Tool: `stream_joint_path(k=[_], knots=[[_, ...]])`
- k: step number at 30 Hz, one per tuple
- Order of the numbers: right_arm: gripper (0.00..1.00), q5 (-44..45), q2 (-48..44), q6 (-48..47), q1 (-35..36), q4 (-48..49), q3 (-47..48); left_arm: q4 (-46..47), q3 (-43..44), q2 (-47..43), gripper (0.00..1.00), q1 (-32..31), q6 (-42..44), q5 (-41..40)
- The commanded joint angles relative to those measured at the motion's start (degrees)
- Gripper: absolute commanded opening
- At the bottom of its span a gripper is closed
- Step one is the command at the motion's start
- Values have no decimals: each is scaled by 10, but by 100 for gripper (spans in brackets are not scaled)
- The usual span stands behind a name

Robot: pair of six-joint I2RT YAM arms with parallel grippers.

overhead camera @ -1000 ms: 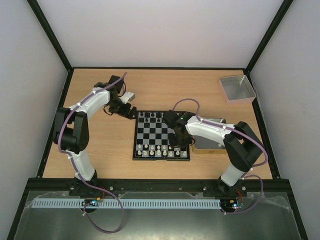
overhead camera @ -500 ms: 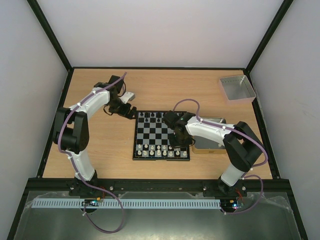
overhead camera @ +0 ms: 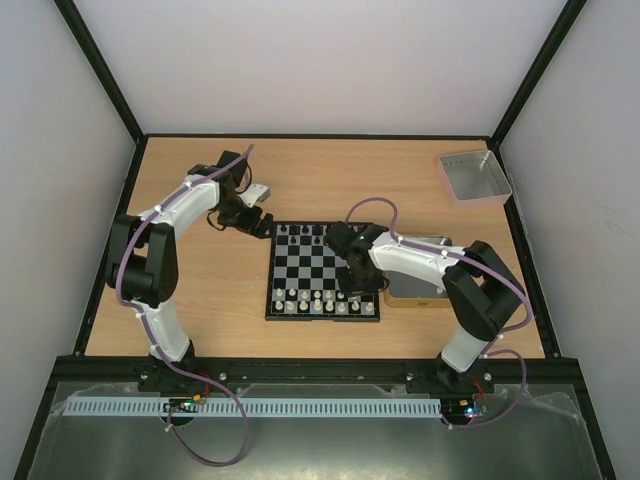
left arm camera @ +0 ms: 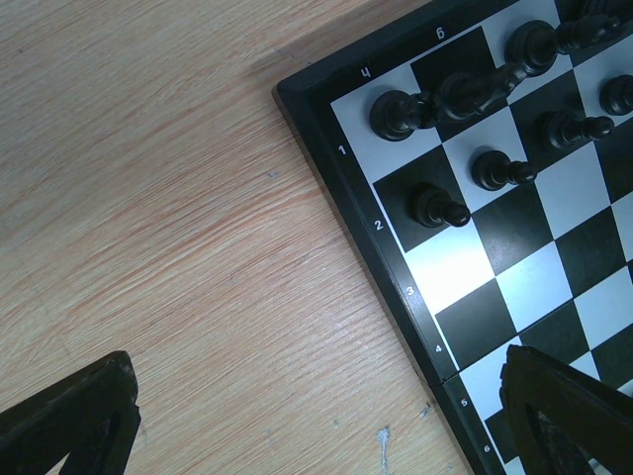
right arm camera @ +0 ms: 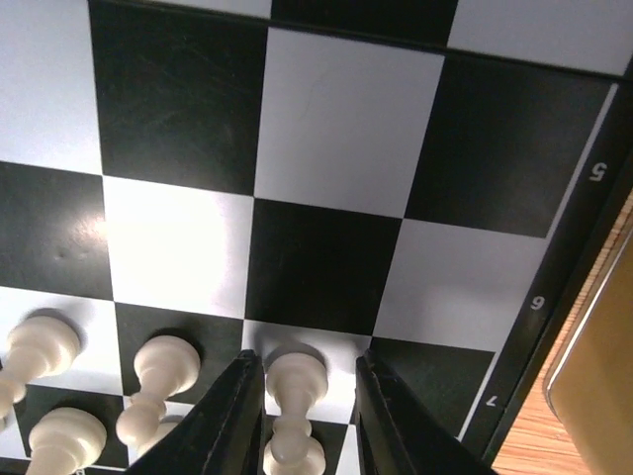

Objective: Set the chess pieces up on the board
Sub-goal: Place the chess piece on the chessboard, then pick up the chess piece from the storage box.

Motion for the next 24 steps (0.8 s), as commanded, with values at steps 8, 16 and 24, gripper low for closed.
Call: stream_joint_path(k=[8,16,24], knots=[[24,39,28,-2,-6,-17,54,-4,-6,-10,99,-3,-1,5],[22,66,20,-13,-53,-39,77,-6,-1,-7,99,-3,-1,7],[22,135,-89,1,-184,-116,66,-8,3,-3,99,-4,0,7]])
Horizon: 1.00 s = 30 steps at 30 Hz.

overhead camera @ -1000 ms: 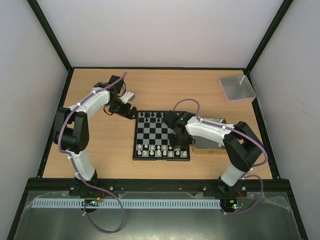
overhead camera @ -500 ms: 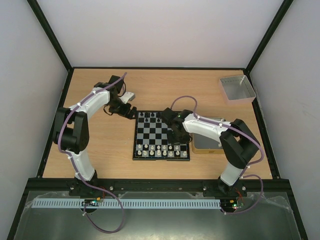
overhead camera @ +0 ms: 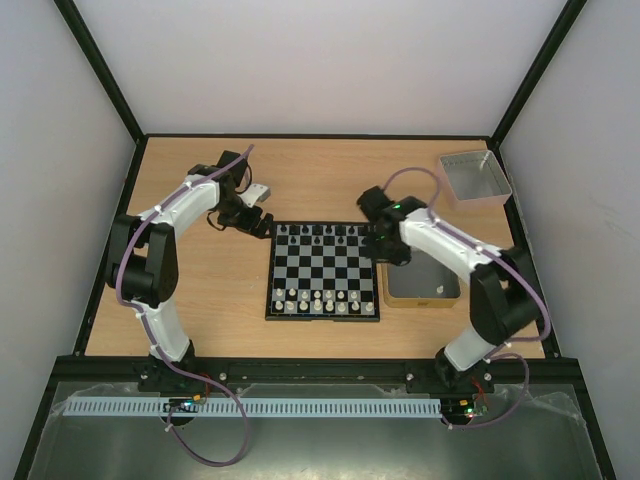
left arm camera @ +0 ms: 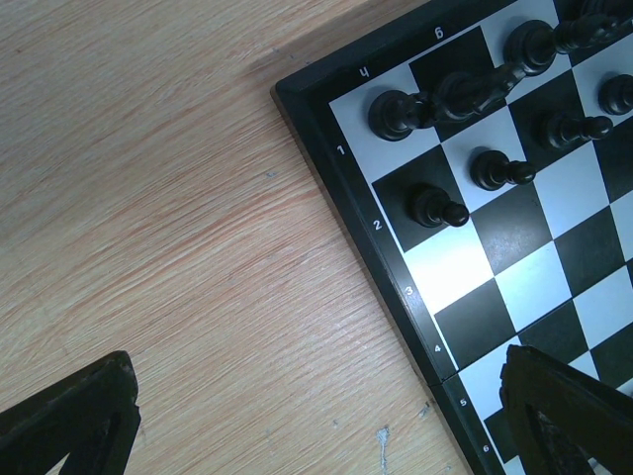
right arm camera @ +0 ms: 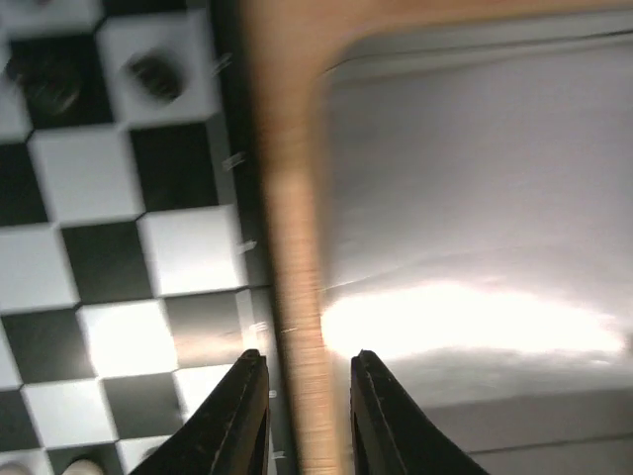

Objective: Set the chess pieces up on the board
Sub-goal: Pick up the chess piece from the storage box.

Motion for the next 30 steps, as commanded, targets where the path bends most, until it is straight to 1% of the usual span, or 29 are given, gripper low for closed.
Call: stream_joint_path(k=[1,5,7,14,19,25,30], knots=[[23,61,-78,10,-82,-76,-7,-8,3,-3,99,-3,0,6],[24,59,-130,10,-166,-88,-50,-10,6,3,99,-3,0,8],[24,44,-150,10,-207,-82,-77,-11,8,6,99,-4,1,9],[24,-40,-188,38,-288,-32,-172,-11,8,11,99,-8,2,12],[24,-72,-190,49,-322,-3,-204,-10,7,11,99,-12,2,12],[24,-76,-183,49,-353,27,-227,-11,6,7,99,-13,1,11],[24,-64,-177,42,-366,36,-229,-10,4,1,99,-14,1,11]])
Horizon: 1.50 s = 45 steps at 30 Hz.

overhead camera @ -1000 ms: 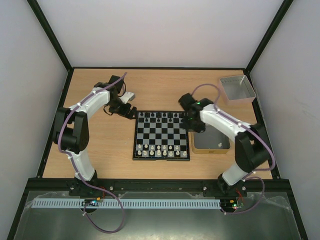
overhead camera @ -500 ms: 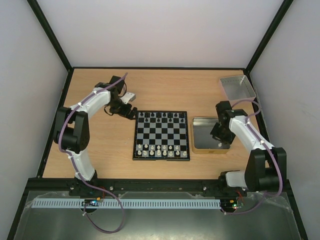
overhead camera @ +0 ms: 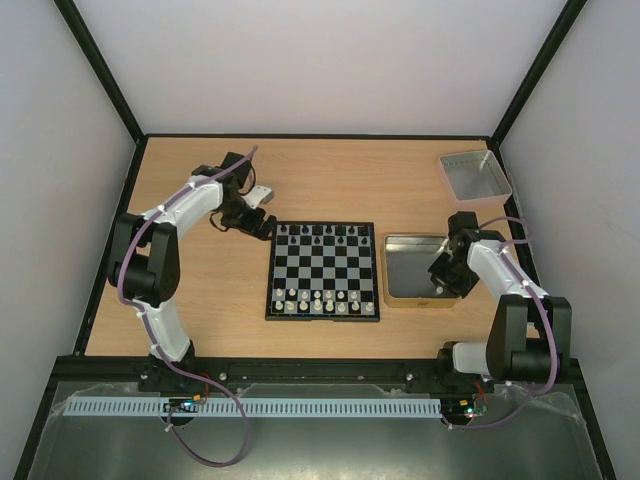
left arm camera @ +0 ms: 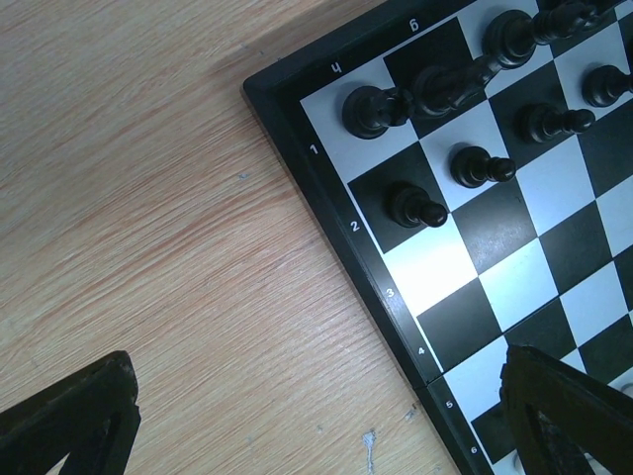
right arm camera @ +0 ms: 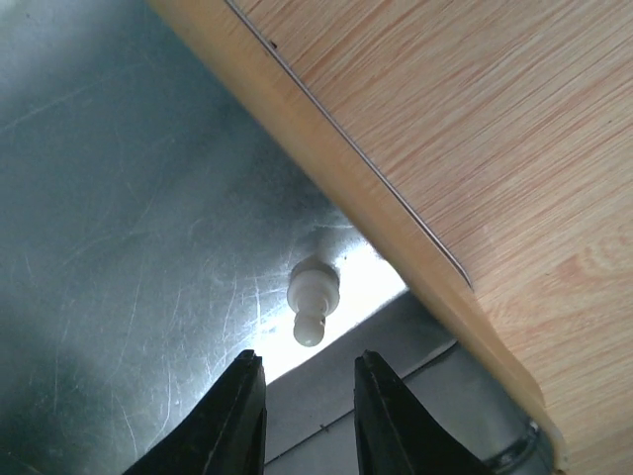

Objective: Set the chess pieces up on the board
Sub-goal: Pick up the chess piece from the storage box.

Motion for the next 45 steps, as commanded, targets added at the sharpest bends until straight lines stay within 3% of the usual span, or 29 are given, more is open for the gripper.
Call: stream_joint_path(k=[1,20,27,40,45], knots=[[24,9,3,-1,-10,17,-7,-9,2,-6,99,-4,1,5],[23,5,44,-11,-25,51,-14,-6,-3,-10,99,-4,1,4],[16,11,59,-14,-25,58,-13,-7,-1,-9,99,-4,2,4],[12,19,73,-9,-25,58,-12,-9,4,-4,99,-4,2,5],[4,23,68,-7,-25,54,-11,-9,7,-3,99,-4,1,5]])
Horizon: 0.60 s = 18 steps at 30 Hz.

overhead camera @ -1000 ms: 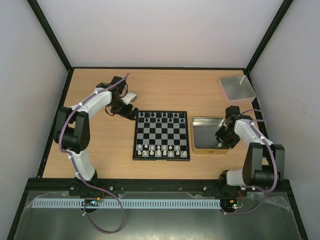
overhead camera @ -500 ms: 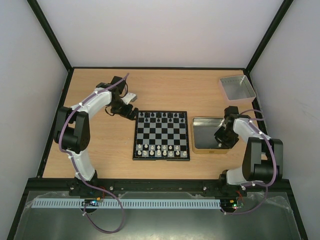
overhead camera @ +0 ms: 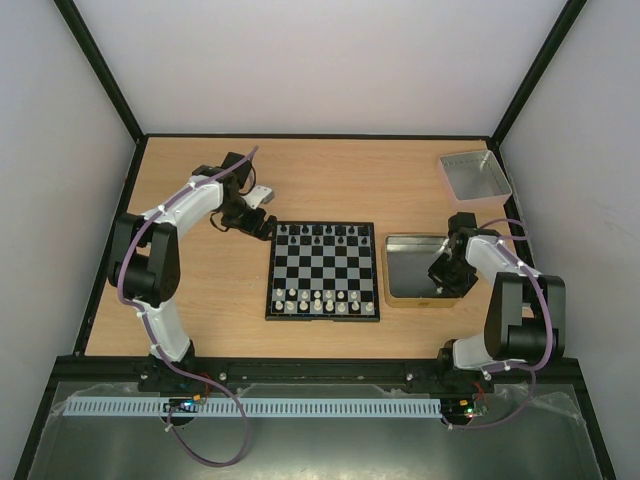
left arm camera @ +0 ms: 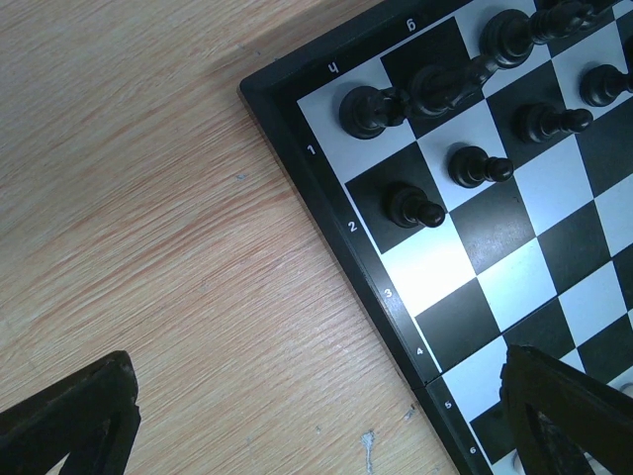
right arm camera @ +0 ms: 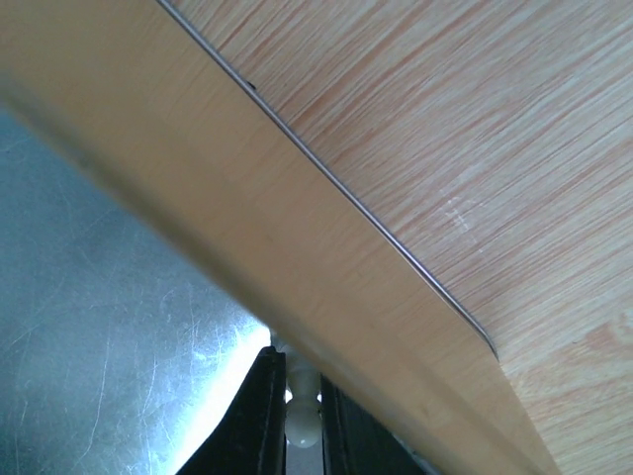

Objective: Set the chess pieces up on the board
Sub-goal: Pick up the chess piece from the storage box.

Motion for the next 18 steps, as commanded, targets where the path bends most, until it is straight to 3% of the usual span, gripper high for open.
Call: stream_joint_path(k=[1,9,14,18], knots=[[3,20,-1,2,-3,-1,-2,-9,6,-3,99,-2,1,5],[2,29,-46,-3,24,-50,41,-10,8,0,99,-1,1,5],[2,21,-74,11,88,-57,55,-12,10,2,99,-2,1,5],[2,29,-62,-5,186,-80,104,-11,10,4,99,-2,1,3]])
